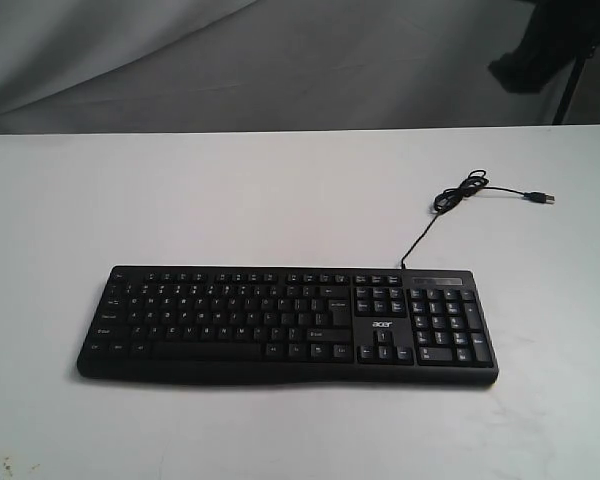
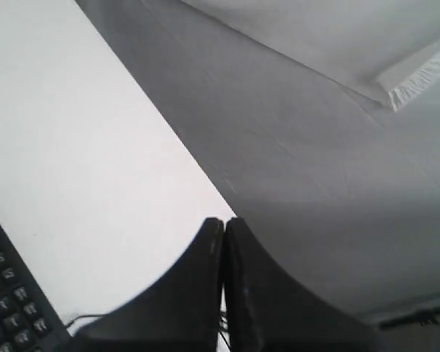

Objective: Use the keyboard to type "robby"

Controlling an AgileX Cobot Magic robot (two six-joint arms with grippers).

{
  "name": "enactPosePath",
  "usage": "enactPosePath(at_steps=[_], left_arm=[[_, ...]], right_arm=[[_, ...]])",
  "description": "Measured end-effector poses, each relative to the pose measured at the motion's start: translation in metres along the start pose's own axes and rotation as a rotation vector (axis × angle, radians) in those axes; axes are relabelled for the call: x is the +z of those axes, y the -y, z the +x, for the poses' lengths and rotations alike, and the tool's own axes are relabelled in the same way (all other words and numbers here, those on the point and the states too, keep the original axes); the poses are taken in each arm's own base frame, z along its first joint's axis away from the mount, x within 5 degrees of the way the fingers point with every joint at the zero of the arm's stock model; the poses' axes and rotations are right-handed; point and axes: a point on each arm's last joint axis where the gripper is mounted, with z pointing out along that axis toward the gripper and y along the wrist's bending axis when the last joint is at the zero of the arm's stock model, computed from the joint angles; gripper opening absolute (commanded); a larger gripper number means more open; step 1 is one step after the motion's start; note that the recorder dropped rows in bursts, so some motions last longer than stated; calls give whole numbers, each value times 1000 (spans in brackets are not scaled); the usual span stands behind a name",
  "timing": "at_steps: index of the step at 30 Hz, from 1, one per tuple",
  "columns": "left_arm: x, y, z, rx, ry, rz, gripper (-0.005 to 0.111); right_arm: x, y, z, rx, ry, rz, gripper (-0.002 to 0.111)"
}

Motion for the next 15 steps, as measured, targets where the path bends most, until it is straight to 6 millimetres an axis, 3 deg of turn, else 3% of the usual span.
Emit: enactPosePath(at_steps=[4, 8, 15], left_arm=[[0, 0, 0, 0, 0, 0, 0], [0, 0, 0, 0, 0, 0, 0], [0, 0, 0, 0, 0, 0, 0]], right_arm=[[-13, 8, -23, 35, 87, -119, 0], [-16, 19, -30, 131, 163, -275, 0], [25, 10, -14, 218, 196, -657, 0]])
